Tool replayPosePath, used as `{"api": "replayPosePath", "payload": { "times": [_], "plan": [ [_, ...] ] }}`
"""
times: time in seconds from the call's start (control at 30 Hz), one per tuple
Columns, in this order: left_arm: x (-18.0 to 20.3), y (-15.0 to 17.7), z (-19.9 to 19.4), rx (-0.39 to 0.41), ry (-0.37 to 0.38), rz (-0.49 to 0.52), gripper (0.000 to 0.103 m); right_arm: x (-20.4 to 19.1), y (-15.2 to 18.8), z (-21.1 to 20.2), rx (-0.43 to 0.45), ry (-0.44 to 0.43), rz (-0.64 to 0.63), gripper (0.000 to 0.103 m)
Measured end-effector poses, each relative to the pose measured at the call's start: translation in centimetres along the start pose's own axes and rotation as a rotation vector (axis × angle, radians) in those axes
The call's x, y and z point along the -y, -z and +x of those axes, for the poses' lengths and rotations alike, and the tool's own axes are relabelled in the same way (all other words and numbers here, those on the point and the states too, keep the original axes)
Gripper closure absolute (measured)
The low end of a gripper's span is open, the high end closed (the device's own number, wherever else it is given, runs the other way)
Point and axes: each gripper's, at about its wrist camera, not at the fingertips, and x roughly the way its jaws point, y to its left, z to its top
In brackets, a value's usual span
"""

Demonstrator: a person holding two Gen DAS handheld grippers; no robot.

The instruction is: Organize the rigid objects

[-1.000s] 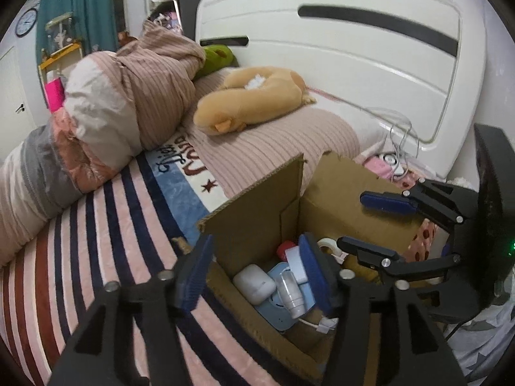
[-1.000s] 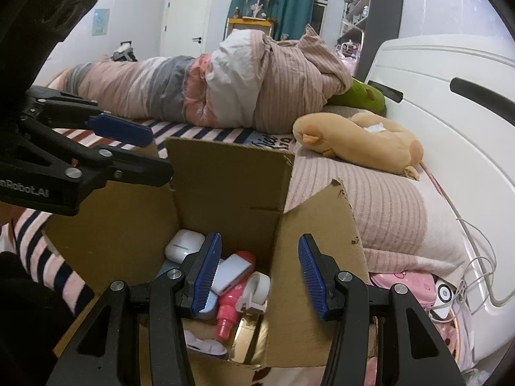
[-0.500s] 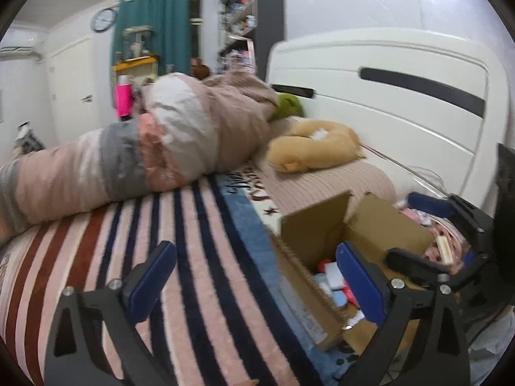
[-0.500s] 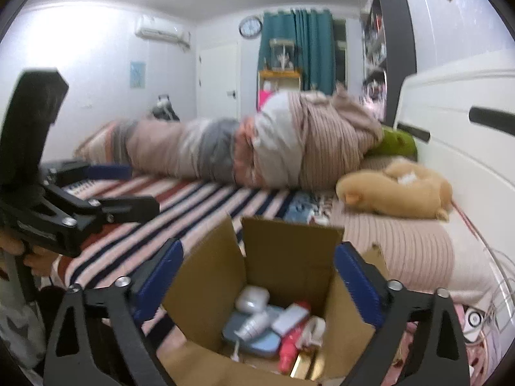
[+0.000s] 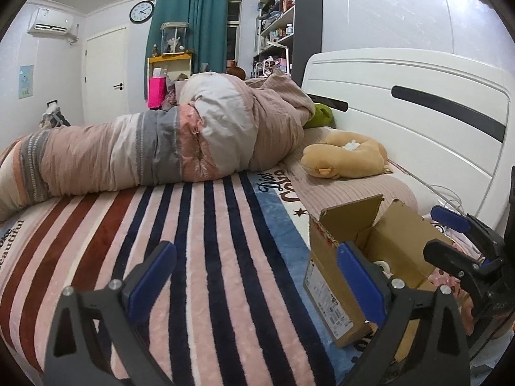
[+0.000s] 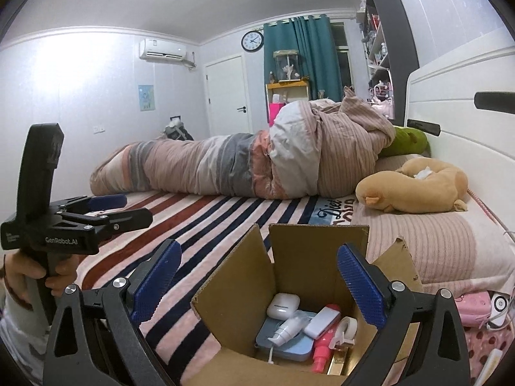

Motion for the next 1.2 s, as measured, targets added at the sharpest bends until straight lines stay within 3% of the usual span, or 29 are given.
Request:
{"api": "replayPosePath", "payload": {
  "times": [1.2],
  "plan": [
    [0.2,-0.05,-0.63,0.016,-0.035,-0.005,0.004,0.26,-0.12,-0.11,0.007,-0.007,-0.002,0.005]
  ]
}}
